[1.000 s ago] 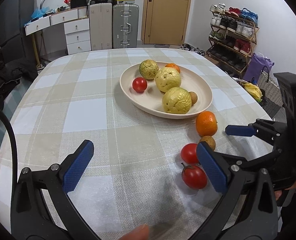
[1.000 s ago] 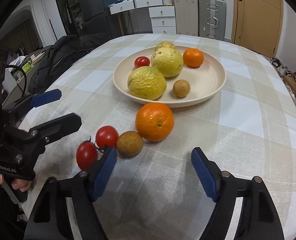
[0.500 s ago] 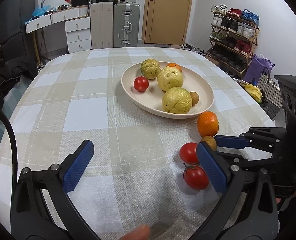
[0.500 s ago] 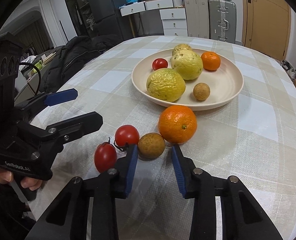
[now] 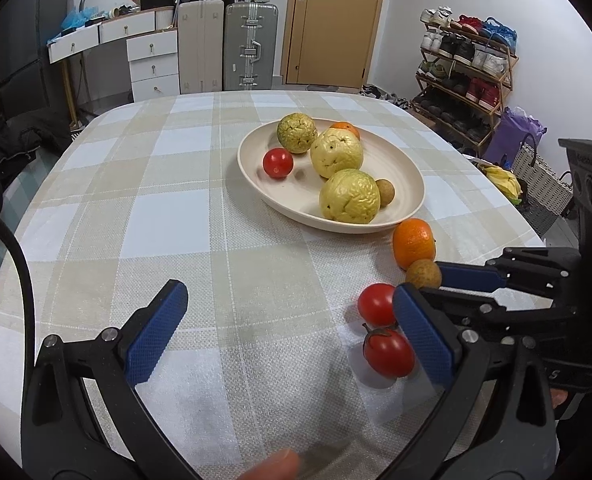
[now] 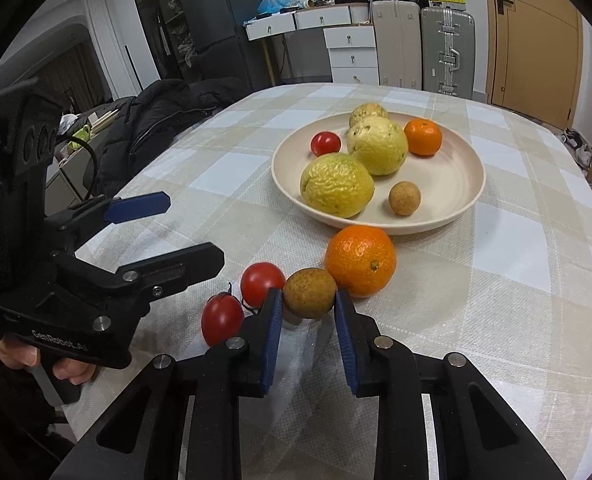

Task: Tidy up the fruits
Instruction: 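Grasp another brown round fruit with the right gripper while the left grasps a red tomato, then lift the brown fruit and red tomato and carry both above the plate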

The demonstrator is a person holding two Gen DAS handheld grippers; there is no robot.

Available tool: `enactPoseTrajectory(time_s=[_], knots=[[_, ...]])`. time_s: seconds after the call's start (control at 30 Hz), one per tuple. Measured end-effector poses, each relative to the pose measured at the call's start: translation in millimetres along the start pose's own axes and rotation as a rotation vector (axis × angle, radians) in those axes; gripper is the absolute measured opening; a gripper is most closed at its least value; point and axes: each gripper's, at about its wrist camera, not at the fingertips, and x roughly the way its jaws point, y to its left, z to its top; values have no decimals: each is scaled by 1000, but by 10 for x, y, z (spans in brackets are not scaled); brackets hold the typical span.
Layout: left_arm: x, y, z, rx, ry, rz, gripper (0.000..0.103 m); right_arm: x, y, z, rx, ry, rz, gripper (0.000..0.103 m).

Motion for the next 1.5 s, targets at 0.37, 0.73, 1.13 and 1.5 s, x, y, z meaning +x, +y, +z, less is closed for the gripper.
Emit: enactPoseTrajectory(time_s=[0.37,0.73,1.13,1.5], knots=[[100,-117,-30,-1,57,-51,102,-347,-207,100,56,-96,-39,27],[315,-432,-55,83,141,-77,80,-384,-240,93,59,-96,-43,27],[360,-495,-71,106,154,-155,29,-382,-235,90,58,-98,-47,27],[202,-384,-26,80,90,-162,29,-371,-268,82,72,-107,-47,27]])
